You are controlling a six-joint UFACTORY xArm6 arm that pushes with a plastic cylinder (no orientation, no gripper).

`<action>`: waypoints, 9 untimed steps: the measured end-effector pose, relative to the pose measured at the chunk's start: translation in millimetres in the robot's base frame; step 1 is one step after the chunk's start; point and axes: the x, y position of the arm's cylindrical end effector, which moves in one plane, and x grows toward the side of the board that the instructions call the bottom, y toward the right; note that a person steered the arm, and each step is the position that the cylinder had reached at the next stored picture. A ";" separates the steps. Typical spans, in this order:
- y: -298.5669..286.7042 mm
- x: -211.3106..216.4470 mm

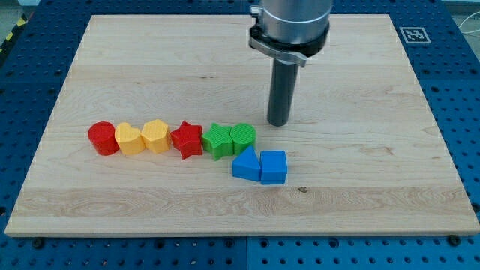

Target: Move the green star towards the bottom side of the board

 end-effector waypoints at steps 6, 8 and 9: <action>-94.6 75.0; -84.9 25.5; -77.5 -9.7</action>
